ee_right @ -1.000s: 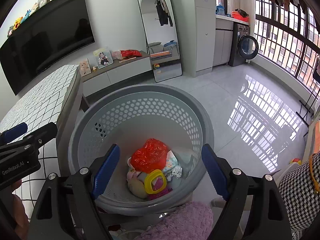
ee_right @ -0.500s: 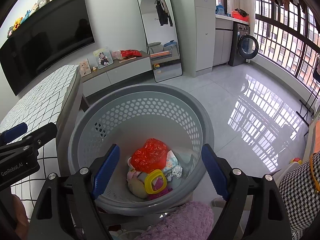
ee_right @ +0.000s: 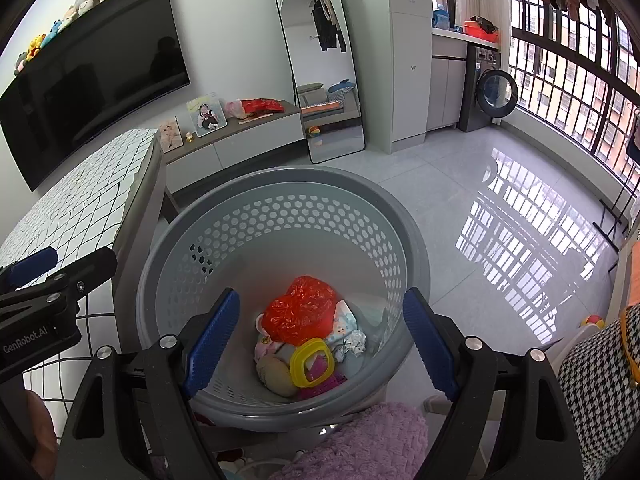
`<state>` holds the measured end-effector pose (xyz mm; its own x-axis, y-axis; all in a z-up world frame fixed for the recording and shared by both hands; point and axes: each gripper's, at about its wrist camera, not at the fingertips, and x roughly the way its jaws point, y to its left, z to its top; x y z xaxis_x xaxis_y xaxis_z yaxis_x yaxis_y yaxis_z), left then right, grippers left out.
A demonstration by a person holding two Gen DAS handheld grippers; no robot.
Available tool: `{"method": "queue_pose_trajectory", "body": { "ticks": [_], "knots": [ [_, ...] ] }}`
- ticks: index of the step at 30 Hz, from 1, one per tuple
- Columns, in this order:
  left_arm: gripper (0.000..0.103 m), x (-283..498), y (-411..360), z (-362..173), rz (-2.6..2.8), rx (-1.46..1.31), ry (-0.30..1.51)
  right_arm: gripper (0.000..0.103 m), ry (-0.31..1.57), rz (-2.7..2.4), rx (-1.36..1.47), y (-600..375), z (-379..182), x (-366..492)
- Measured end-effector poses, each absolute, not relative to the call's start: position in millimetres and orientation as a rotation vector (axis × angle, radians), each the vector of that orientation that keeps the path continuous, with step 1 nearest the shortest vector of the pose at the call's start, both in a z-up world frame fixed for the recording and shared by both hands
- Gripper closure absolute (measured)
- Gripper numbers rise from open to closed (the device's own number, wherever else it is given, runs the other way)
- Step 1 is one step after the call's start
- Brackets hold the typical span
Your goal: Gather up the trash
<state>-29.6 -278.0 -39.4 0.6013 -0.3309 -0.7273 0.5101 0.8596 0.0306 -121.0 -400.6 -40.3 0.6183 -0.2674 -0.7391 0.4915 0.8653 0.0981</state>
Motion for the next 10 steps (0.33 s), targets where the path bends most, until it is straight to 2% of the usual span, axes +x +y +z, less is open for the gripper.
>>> {"method": "queue_pose_trajectory", "body": {
  "ticks": [10],
  "knots": [
    [0.006,-30.1,-277.5,-39.8,-0.491,0.245,0.791,0.023,0.793,-0.443,0.306,-399.4,-41.8,-120.0]
  ]
}}
